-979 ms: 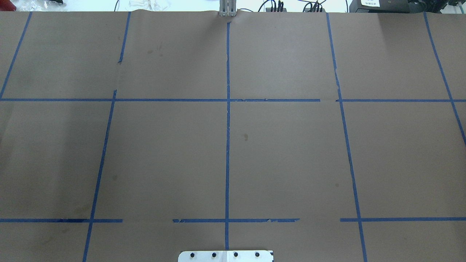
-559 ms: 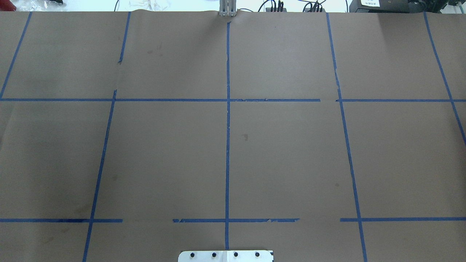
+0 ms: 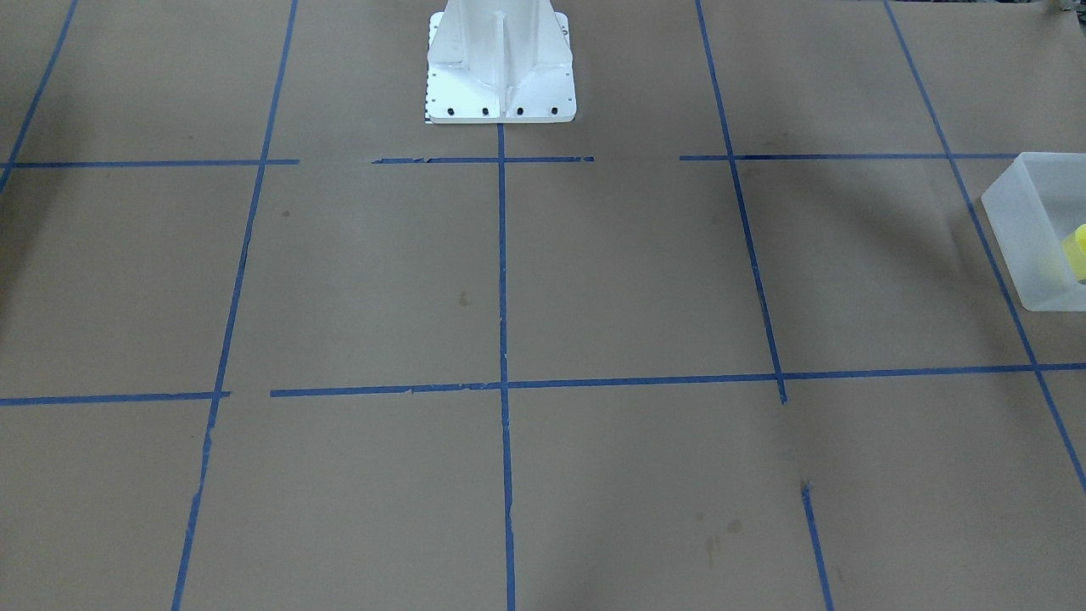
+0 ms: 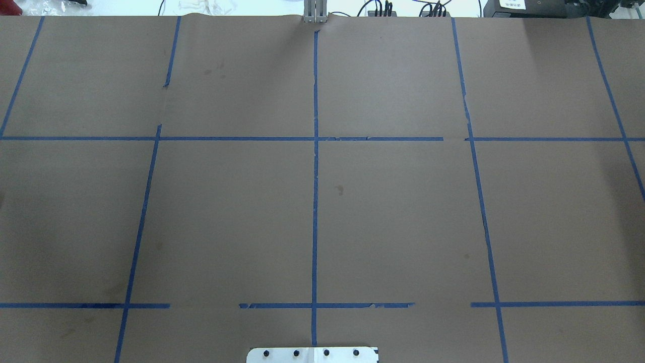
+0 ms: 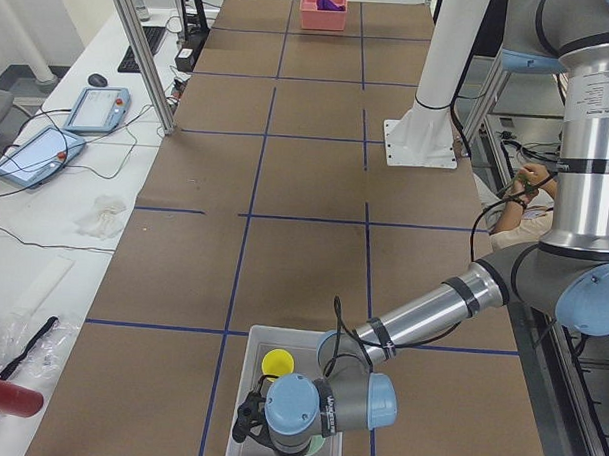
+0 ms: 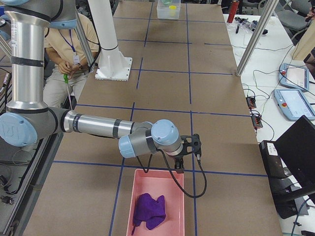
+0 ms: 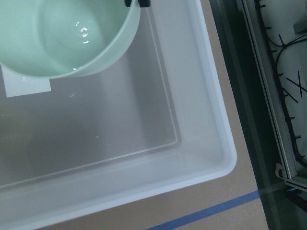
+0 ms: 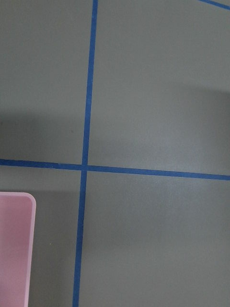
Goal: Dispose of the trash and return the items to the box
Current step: 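Release the green bowl in the clear bin and withdraw the left gripper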
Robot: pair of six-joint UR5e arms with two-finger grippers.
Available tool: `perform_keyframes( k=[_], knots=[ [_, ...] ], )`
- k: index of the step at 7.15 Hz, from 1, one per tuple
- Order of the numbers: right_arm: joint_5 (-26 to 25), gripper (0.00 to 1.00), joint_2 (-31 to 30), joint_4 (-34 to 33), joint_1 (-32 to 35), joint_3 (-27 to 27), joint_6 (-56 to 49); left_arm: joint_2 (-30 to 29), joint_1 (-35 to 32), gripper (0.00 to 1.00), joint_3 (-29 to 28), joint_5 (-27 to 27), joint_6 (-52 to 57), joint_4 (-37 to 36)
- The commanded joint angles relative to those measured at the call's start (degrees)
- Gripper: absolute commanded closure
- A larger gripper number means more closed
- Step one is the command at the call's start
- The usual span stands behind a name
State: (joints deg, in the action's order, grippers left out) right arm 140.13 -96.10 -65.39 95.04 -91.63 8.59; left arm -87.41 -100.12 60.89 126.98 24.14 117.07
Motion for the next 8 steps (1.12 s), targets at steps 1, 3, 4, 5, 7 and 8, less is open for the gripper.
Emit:
perform_keyframes(
  k=[1, 3, 4, 5, 7, 8],
  knots=[
    [0.5, 0.0, -0.1, 0.0, -0.6, -0.4, 0.8, -0.1, 0.2, 1.0, -2.6, 2.8, -1.5, 1.1],
    [1.2, 0.0, 0.0, 0.1, -2.1, -2.6, 5.4, -0.1, 0.4, 1.0, -3.2, 5.0, -1.6, 1.1],
    [1.2, 0.0, -0.1, 0.1, -2.2, -2.5, 5.5, -0.1, 0.6, 1.0, -3.2, 5.1, -1.6, 1.1],
    [1.1, 0.0, 0.0, 0.0, -2.3, -2.5, 5.5, -0.2, 0.9, 0.8, -3.4, 5.2, -1.6, 1.2],
    [0.8, 0.0, 0.1, 0.1, -2.8, -2.5, 5.6, -0.2, 1.1, 0.11, -3.2, 5.2, -1.7, 1.6],
    [0.7, 0.0, 0.6, 0.0, -2.7, -2.6, 5.6, -0.8, 1.2, 0.0, -1.3, 5.1, -3.6, 1.3]
  ],
)
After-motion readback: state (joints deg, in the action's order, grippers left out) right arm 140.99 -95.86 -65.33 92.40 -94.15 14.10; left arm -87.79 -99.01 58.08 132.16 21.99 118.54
